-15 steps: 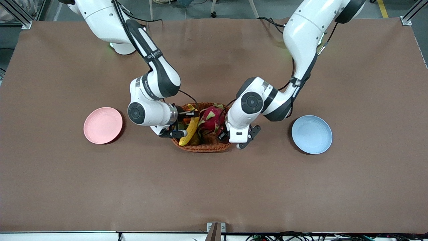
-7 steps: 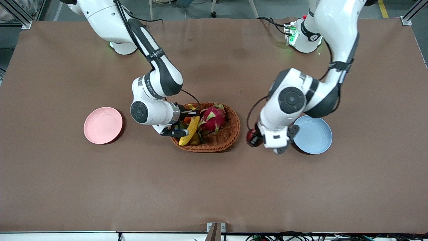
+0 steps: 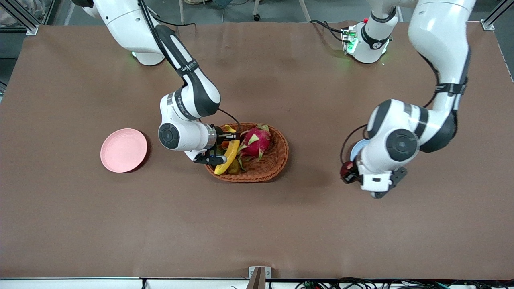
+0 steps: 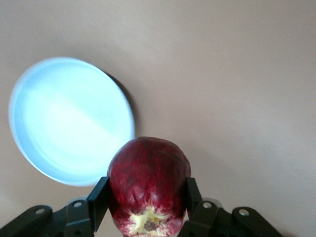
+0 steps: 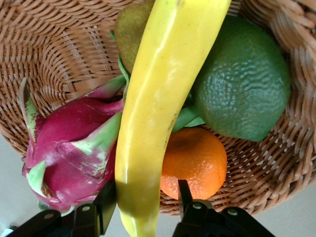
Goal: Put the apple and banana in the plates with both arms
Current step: 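Carry the apple to the blue plate with the left gripper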
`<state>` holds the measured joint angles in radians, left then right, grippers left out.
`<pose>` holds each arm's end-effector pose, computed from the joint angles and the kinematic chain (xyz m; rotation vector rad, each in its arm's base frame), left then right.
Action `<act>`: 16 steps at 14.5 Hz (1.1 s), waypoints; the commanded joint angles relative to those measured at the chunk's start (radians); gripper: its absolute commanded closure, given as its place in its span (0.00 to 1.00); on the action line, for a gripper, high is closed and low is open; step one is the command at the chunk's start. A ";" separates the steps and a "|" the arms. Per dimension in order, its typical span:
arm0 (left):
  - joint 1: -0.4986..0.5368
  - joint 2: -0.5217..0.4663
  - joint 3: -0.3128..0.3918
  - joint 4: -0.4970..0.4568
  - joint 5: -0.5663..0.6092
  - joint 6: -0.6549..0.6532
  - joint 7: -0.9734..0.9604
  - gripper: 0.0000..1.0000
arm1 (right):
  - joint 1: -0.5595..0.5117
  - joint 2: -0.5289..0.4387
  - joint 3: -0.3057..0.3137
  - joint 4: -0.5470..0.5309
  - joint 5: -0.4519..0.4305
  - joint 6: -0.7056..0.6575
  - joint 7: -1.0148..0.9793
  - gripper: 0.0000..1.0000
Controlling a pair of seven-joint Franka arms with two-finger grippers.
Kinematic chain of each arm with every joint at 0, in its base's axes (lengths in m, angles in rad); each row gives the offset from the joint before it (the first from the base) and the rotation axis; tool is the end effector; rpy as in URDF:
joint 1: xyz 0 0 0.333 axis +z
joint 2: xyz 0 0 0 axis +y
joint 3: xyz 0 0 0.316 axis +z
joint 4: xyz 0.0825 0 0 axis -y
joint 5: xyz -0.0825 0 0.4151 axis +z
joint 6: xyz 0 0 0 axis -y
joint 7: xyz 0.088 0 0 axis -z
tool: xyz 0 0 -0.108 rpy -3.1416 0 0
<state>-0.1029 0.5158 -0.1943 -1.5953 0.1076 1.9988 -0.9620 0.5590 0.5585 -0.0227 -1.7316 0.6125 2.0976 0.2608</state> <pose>0.6771 -0.1843 0.3127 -2.9261 -0.9614 0.1275 0.5657 0.3704 0.2295 -2.7218 0.1200 0.4975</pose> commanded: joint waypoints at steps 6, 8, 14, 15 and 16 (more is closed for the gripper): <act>0.166 -0.053 -0.019 -0.300 0.018 0.240 0.250 0.82 | 0.018 0.008 -0.008 0.012 0.024 0.018 0.009 0.58; 0.187 -0.051 -0.019 -0.328 0.018 0.268 0.279 0.76 | 0.016 0.008 -0.008 0.012 0.023 0.018 0.006 0.65; 0.190 -0.063 -0.020 -0.328 0.017 0.256 0.293 0.00 | 0.015 0.008 -0.008 0.012 0.021 0.019 0.005 0.78; 0.189 -0.083 -0.022 -0.325 0.017 0.252 0.292 0.00 | 0.015 0.006 -0.008 0.014 0.021 0.019 0.003 0.80; 0.186 -0.104 -0.022 -0.318 0.017 0.238 0.292 0.00 | 0.015 0.006 -0.008 0.014 0.021 0.019 0.003 0.80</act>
<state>0.0796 0.4800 -0.2083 -1.9008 0.1082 2.2561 -0.6728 0.5639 0.5592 -0.0225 -1.7246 0.6151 2.1089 0.2630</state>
